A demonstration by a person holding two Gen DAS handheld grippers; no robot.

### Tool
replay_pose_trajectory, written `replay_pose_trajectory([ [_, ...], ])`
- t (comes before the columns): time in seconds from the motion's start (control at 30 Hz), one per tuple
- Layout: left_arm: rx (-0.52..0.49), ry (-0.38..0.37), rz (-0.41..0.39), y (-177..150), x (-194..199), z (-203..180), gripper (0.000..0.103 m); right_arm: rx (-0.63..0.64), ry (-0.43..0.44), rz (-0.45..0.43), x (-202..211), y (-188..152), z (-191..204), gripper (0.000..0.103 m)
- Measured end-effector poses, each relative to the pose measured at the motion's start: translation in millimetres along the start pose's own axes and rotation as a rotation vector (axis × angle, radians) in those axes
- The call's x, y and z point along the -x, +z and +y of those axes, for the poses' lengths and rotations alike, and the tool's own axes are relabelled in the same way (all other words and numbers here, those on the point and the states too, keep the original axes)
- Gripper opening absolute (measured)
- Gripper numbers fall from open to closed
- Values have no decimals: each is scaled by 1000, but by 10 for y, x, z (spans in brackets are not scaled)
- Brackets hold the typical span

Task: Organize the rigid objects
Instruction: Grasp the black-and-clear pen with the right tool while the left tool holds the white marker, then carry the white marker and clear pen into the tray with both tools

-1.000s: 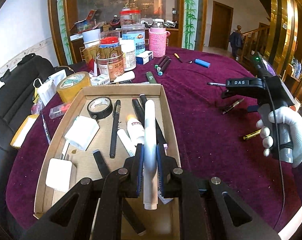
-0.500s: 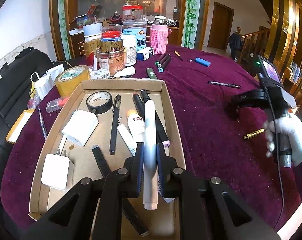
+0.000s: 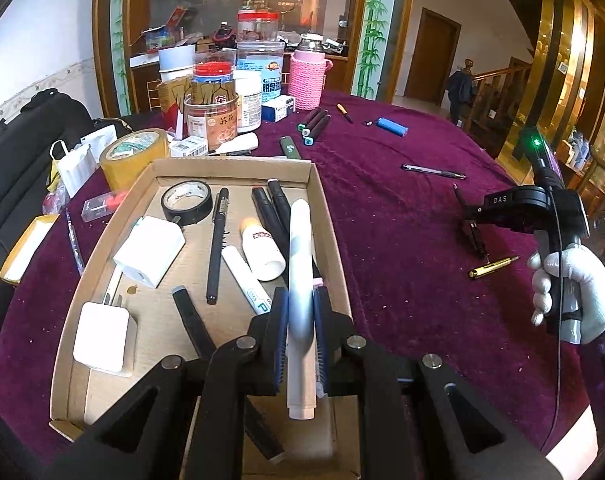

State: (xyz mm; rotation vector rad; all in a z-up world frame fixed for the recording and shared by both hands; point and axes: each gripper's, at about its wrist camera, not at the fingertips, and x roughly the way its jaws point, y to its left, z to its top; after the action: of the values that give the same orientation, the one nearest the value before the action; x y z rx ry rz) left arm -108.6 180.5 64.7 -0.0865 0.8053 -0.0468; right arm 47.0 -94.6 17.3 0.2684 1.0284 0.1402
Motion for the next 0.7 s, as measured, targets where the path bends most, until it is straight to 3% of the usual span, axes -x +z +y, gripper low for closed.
replay_pose_trajectory([
  [0.7, 0, -124, 1, -49, 127, -170, 12, 6, 214, -49, 578, -389, 154, 12],
])
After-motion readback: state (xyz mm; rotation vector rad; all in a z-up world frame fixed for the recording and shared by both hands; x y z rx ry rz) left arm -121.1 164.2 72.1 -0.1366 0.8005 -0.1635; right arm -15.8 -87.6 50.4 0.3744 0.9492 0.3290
